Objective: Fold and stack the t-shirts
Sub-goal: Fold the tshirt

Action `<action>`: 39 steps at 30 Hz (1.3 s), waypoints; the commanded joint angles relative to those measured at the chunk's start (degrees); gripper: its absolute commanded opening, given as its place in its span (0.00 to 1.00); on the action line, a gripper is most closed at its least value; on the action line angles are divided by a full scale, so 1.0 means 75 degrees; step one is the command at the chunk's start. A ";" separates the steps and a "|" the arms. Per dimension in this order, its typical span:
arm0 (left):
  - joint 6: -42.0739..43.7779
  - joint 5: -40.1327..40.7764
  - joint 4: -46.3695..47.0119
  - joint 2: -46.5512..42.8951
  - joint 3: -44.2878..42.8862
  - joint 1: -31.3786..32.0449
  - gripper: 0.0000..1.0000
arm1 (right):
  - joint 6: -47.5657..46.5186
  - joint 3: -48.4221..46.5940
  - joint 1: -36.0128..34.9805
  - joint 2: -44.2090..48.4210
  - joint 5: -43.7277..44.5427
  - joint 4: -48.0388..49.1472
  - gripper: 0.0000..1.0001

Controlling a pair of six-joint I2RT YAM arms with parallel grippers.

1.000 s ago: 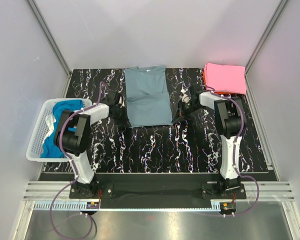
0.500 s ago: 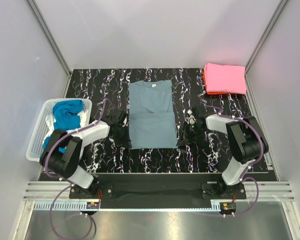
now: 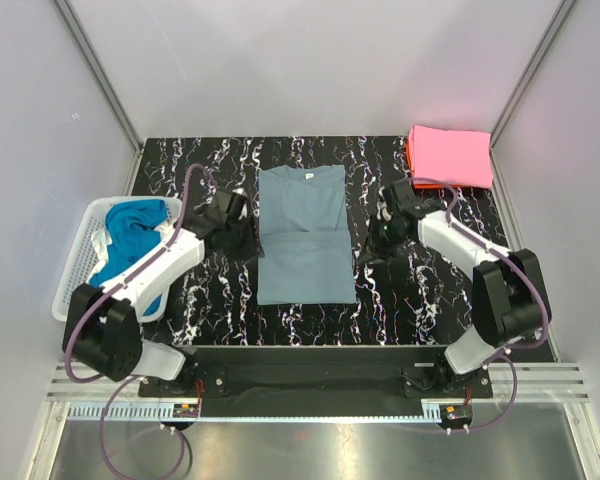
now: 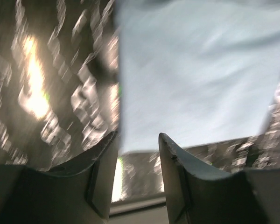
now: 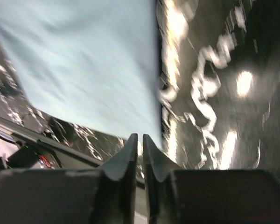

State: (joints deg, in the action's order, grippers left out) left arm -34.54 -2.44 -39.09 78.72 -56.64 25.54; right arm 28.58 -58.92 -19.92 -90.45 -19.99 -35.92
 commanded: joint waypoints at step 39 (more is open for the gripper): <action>0.0656 -0.1269 0.1335 0.2596 -0.2409 -0.0968 0.58 | -0.1256 -0.4439 0.0102 -0.2894 0.0381 -0.0612 0.40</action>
State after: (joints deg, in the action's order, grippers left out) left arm -32.27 -10.28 -26.76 107.00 -73.23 18.39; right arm 18.20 -93.12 -19.42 -121.14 -14.98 -38.22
